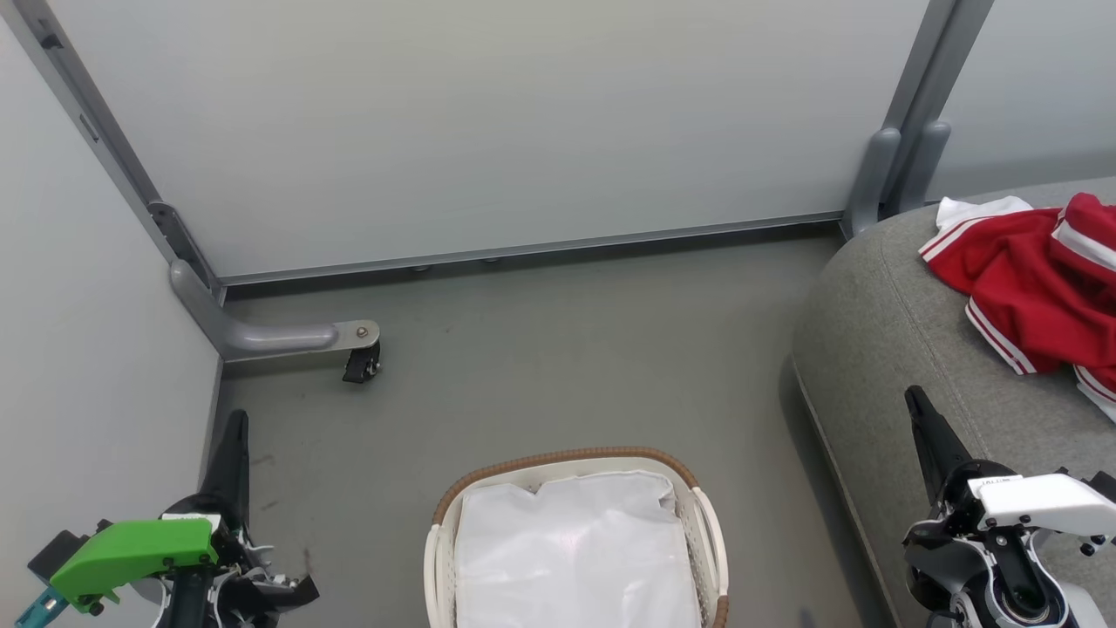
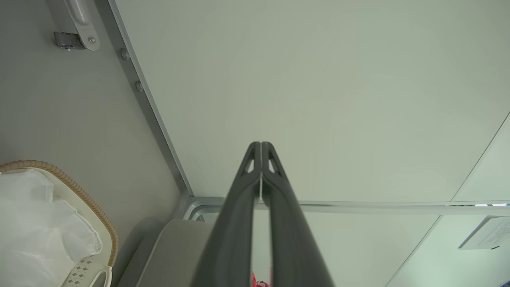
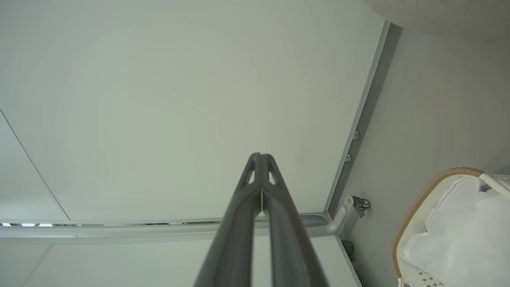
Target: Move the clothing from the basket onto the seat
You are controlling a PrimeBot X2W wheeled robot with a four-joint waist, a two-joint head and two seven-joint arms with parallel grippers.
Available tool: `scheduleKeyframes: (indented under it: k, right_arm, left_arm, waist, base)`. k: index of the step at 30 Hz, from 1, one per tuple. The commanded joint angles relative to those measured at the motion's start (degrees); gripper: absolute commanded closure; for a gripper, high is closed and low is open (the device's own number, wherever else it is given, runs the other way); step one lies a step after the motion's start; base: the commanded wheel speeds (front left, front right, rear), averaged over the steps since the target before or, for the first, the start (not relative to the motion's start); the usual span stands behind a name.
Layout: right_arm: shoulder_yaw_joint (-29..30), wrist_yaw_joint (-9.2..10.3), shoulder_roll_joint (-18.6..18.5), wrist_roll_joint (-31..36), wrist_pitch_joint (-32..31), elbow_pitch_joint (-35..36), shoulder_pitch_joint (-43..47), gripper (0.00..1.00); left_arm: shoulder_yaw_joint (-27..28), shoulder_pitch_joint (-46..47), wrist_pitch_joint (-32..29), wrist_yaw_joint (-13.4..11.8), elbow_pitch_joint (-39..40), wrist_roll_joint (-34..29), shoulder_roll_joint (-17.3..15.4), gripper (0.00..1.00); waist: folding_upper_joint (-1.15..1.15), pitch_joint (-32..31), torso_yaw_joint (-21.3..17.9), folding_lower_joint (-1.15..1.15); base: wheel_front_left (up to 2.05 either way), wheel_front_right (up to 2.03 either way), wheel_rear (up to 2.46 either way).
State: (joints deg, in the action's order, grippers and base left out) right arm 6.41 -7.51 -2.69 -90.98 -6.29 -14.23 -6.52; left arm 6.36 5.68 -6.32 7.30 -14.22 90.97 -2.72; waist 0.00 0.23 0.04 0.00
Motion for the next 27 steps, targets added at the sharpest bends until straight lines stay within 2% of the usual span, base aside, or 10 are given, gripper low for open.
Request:
scheduleKeyframes:
  k: [1, 27]
  right_arm:
    - [0.2, 0.04, -0.4, -1.2, -0.4, 0.4, 0.6, 1.0]
    - [0.2, 0.02, -0.4, -1.5, -0.4, 0.4, 0.6, 1.0]
  left_arm:
    - [0.4, 0.9, -0.3, 0.3, 0.3, 1.4, -0.3, 1.0]
    - [0.3, 0.8, -0.4, 0.3, 0.2, 1.5, -0.3, 1.0]
  waist:
    - [0.0, 0.0, 0.0, 0.0]
    - [0.0, -0.1, 0.0, 0.0]
  base:
    - [0.0, 0.0, 0.0]
    - [0.0, 0.0, 0.0]
